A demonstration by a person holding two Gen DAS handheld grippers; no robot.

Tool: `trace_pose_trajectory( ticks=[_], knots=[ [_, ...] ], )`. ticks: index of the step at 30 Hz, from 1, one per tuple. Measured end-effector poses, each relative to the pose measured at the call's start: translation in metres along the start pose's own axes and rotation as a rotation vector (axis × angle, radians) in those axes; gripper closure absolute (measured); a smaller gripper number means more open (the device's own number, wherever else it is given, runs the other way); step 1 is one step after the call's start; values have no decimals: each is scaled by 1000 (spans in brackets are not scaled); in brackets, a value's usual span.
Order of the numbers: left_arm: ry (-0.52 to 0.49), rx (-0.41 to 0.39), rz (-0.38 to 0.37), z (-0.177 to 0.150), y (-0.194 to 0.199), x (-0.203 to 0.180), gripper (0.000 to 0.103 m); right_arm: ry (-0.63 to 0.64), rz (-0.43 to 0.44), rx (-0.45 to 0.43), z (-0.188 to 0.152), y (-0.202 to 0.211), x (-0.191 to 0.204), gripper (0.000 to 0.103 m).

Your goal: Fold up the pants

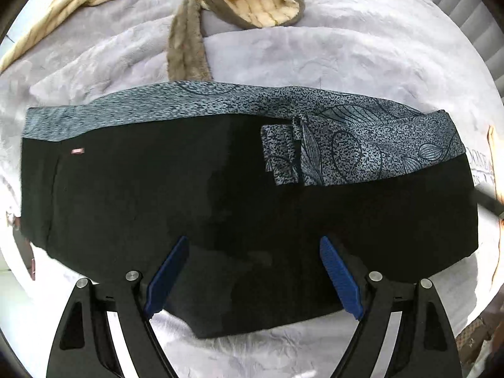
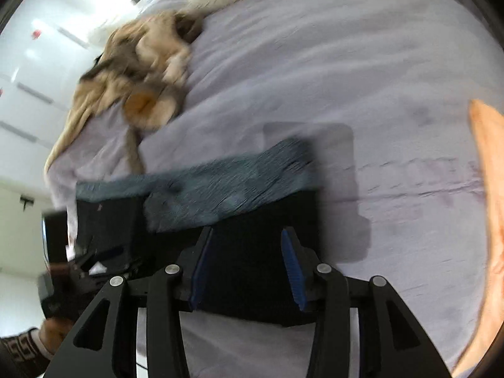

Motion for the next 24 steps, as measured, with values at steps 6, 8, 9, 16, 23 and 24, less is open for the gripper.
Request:
trace_pose_trajectory(
  ticks=[6,8,9,16,23,24],
  knots=[
    [30,2,19,-19,26,0,17,91,-75,54,-26,-23,17,56],
    [39,0,17,-27,34,0,17,94,-77,72,-25,-24,18,56],
    [43,-2,19,-33,40,-1,17,92,-73,83,-24,-23,17,56],
    [127,-19,40,-66,70,-7,17,138,-76,130,-23,-29,22,51],
    [250,-12,59,-81,65,27,17,334,17,110,-39,-24,74,42],
    [256,-10,64,-84,66,33,17,406,13,100,-44,-24,87,38]
  ],
)
Point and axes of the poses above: each gripper's, at about its wrist camera, not at the fingertips, and y roughly against the way its jaws point, x to its left, z to its top, the point moved 9 cm from there along -y, roughly the way its jaws point
